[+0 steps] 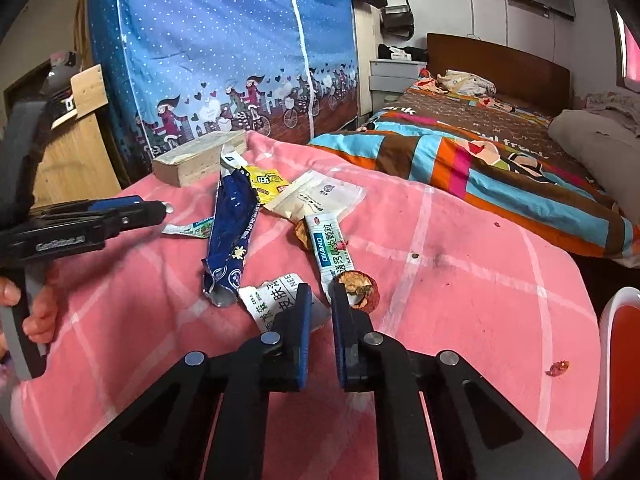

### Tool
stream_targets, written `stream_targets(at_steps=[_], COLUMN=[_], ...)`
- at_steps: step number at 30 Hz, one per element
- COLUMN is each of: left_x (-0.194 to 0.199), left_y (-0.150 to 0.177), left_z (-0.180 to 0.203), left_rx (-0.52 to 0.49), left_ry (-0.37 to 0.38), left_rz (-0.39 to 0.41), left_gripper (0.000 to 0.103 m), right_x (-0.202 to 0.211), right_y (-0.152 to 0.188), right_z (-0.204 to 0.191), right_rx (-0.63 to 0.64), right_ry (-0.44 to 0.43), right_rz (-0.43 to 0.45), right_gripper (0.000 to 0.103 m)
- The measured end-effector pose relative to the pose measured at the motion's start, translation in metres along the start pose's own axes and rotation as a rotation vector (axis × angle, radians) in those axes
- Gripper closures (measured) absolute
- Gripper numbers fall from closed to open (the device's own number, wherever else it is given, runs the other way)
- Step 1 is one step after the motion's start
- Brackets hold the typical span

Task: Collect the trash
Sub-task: 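Grasp the brown-and-white stick with the left tool while the right tool grasps a white paper strip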

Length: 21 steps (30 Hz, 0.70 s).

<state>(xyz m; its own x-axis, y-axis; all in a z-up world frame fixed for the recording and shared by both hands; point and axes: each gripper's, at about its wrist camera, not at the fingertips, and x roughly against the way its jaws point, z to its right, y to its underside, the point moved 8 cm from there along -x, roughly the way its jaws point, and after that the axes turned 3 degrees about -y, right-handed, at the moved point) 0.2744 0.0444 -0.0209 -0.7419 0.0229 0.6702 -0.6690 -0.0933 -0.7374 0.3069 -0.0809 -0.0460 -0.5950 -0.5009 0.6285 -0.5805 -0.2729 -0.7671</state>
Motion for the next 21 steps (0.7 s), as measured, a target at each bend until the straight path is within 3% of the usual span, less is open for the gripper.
stream_targets(at_steps=[6,8,9,17,18,20,21], left_x=[-0.003,-0.005,-0.006,-0.007,-0.007,-0.006,-0.005], left_y=[0.018,0.019,0.019,0.023,0.023,0.023,0.024], left_z=[0.023,0.023,0.022,0.015,0.015,0.017,0.018], left_rx=[-0.029,-0.024,-0.017,0.019,0.018,0.017,0.016], left_ry=[0.042,0.035,0.031,0.021,0.021,0.023,0.025], left_rz=[-0.061,-0.070,-0.075,-0.084,-0.082,-0.078,-0.076], left_gripper=[0.045,0.045,0.045,0.045,0.045,0.045,0.045], right_x=[0.000,0.000,0.001,-0.005,-0.006,-0.006,-0.006], right_y=[0.006,0.008,0.008,0.004,0.004,0.005,0.006], right_z=[0.000,-0.005,-0.007,-0.015,-0.017,-0.020,-0.022], right_rx=[-0.031,-0.023,-0.024,-0.008,-0.001,0.018,0.025], right_ry=[-0.077,-0.107,-0.118,-0.116,-0.118,-0.114,-0.115], right_rz=[-0.028,-0.028,-0.023,-0.022,-0.023,-0.026,-0.027], right_gripper=[0.089,0.057,0.056,0.057,0.061,0.084,0.085])
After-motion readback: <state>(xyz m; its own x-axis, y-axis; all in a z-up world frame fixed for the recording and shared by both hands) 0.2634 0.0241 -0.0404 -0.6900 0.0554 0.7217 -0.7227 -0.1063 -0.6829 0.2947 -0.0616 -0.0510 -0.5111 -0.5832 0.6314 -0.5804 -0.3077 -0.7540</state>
